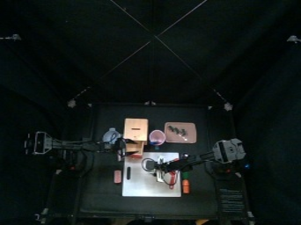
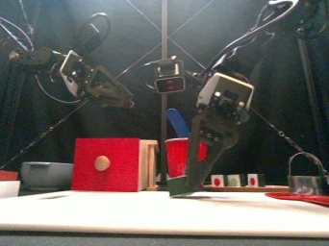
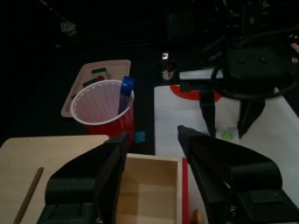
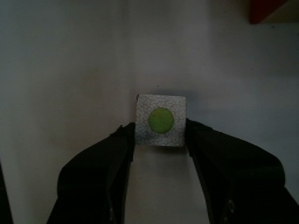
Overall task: Place sushi on board then cut the sushi with the knife then place the pieces on the plate
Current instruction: Place the 4 sushi pieces on the plate
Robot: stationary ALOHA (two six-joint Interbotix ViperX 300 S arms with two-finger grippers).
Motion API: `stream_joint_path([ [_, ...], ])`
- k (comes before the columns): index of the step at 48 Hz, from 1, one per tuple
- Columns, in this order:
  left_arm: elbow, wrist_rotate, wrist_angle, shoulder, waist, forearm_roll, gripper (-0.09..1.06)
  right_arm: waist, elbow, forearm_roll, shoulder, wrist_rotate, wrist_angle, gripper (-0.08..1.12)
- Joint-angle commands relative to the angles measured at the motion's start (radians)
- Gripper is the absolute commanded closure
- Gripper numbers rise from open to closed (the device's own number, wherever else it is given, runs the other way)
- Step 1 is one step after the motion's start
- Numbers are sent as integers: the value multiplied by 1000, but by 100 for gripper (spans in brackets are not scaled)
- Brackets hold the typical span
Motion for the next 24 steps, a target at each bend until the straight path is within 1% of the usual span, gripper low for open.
stream_joint_path([
  [1, -11, -2, -3, -15, -2, 0, 11, 12, -23, 8, -28, -3, 11, 23],
  [18, -9, -2, -3, -20, -2, 0, 12, 25, -55, 5, -48, -11, 98, 8],
  [24, -8, -2, -3, -20, -2, -2, 12, 17, -81, 5, -38, -9, 114, 7],
])
